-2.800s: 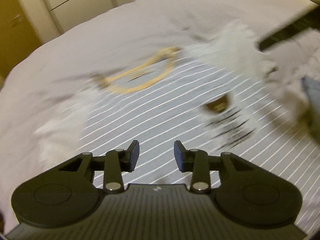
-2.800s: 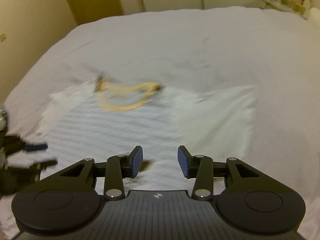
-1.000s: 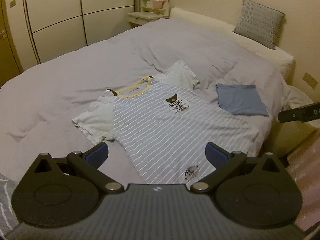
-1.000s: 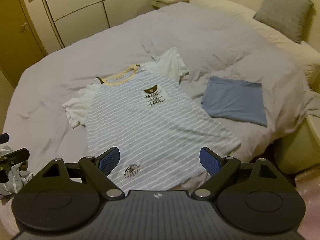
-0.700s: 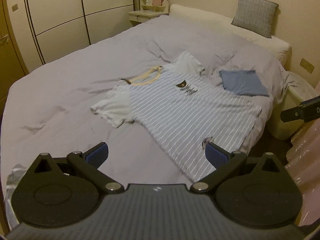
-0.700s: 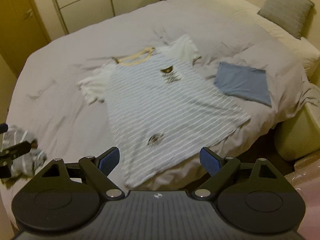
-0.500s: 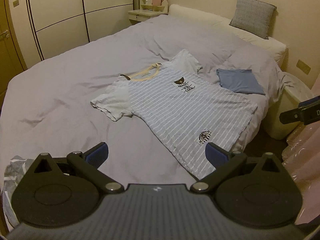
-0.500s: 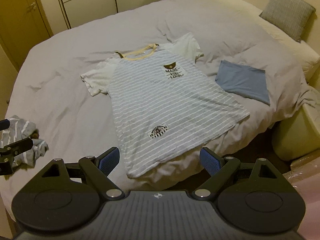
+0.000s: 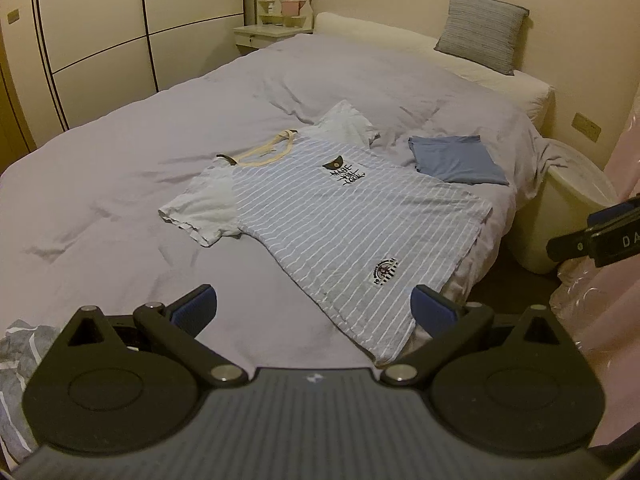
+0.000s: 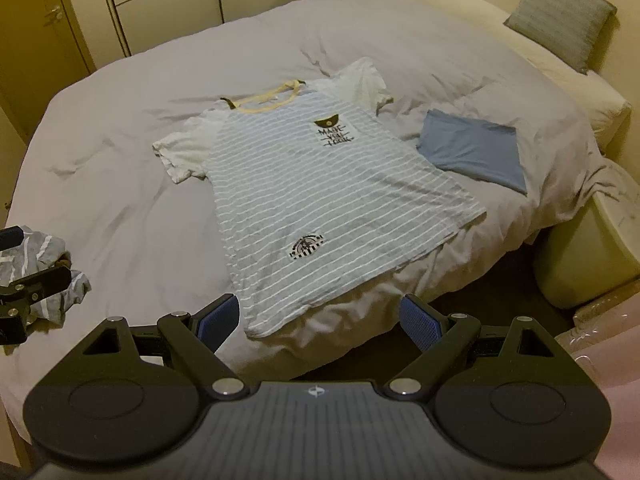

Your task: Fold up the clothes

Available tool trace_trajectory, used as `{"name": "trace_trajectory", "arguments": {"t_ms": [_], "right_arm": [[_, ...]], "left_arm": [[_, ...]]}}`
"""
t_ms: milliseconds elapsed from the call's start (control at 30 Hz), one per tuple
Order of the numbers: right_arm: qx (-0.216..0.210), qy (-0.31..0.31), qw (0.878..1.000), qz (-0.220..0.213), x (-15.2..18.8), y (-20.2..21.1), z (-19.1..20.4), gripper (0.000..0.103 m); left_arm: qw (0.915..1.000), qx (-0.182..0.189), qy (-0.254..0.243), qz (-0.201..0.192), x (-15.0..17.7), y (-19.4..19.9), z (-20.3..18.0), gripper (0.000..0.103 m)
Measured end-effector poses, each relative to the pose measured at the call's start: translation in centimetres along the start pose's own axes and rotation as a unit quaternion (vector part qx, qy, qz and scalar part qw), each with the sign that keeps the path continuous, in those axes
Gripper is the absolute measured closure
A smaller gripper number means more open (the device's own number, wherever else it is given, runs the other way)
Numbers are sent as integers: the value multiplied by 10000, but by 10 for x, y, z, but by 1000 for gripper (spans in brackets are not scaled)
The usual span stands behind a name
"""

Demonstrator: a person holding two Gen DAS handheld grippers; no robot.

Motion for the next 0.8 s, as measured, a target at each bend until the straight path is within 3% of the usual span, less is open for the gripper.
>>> {"name": "trace_trajectory", "arguments": {"t_ms": [133,333,467,533,800], "right_arm": [[8,-7,10000,-42,0,-1,1,14],[-79,79,9982,-588,-4,5,12,14],[-28,416,9843,-1712,1,19,28,14],[-12,640,9770,-2035,0,21,37,14],[-327,1719,9578,-2280,-41,-23,72,14]], "left_arm": [[10000,0,-5,-6,1,1,3,1],[9996,-121,-218,-93,2,5,18,1],[9978,-345,-517,-220,1,6,42,1],[9973,-471,-518,-220,0,3,59,1],[9961,-839,-232,-152,-23,-43,126,1]]}}
Point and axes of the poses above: each gripper's, at about its wrist camera, not at the fingertips, and y roughly against the way its jaws point, z to its left, x to its underside, the point moved 1 cm from there along -y, roughly the way its jaws point, and after that the axes turned 13 degrees about x, right-handed, at the moved point
